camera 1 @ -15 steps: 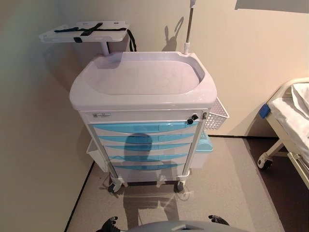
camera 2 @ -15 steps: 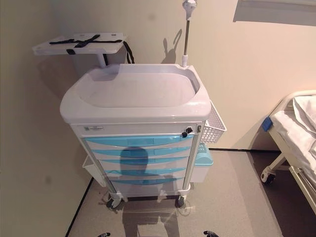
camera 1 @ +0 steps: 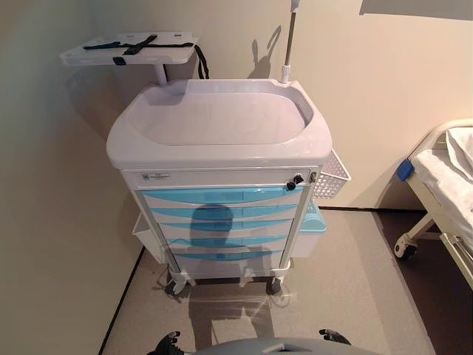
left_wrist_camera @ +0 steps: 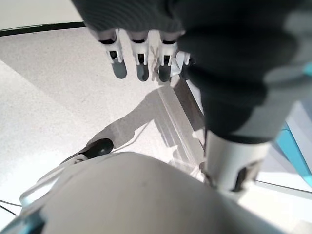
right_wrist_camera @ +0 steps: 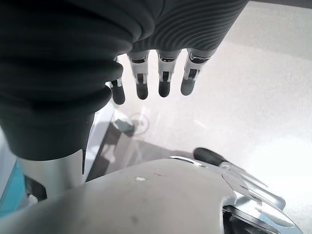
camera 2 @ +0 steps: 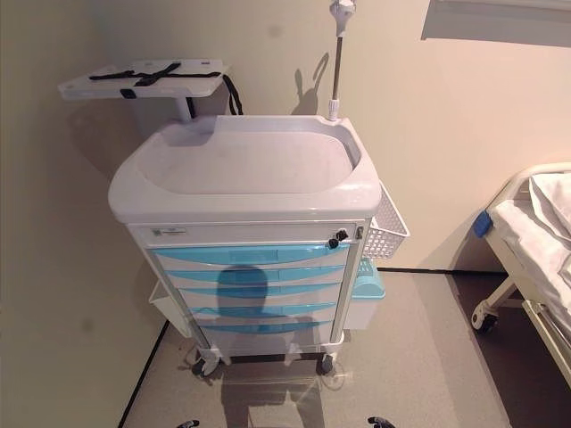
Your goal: Open the drawer and pick up the medicine
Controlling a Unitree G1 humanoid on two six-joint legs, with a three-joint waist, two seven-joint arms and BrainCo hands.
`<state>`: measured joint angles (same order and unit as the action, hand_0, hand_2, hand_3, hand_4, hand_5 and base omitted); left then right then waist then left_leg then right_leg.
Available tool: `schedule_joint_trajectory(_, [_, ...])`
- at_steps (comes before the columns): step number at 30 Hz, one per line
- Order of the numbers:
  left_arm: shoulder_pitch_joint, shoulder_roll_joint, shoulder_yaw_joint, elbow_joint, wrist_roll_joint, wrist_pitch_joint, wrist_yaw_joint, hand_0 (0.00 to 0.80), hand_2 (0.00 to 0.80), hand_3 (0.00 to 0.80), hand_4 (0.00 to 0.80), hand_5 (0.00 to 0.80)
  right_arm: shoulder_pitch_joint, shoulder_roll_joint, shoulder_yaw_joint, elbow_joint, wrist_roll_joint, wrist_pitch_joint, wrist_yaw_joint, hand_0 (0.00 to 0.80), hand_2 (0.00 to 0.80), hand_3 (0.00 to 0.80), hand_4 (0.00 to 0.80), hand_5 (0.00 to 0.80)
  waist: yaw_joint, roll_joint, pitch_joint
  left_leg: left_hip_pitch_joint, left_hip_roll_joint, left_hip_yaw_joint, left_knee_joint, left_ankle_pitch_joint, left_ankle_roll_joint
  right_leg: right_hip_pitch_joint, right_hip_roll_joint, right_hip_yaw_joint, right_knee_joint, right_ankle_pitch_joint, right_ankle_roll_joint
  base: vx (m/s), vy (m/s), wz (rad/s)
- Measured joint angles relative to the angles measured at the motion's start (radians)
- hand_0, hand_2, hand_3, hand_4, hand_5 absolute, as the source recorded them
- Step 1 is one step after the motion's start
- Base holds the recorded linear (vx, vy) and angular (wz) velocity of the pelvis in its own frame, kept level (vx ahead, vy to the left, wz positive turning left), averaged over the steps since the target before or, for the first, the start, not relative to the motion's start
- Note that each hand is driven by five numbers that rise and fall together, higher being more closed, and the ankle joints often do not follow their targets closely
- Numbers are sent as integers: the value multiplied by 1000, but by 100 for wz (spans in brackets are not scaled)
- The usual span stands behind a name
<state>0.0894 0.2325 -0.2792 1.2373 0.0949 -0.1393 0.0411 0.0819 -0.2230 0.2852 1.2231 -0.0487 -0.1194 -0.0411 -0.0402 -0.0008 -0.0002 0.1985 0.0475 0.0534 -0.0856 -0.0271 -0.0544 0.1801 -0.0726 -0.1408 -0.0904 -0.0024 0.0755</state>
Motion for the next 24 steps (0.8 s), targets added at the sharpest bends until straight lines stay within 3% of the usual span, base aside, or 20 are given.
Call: schedule_joint_trajectory(24, [-10,1,21,0,-35,1,2,0,0,0,0,0,-1,0,-23,0,19,0,-2,0,0,0,0,0,-4,-8,17,-37,0,1,1,4,0,-47,0,3,9,0,0,0,0,0])
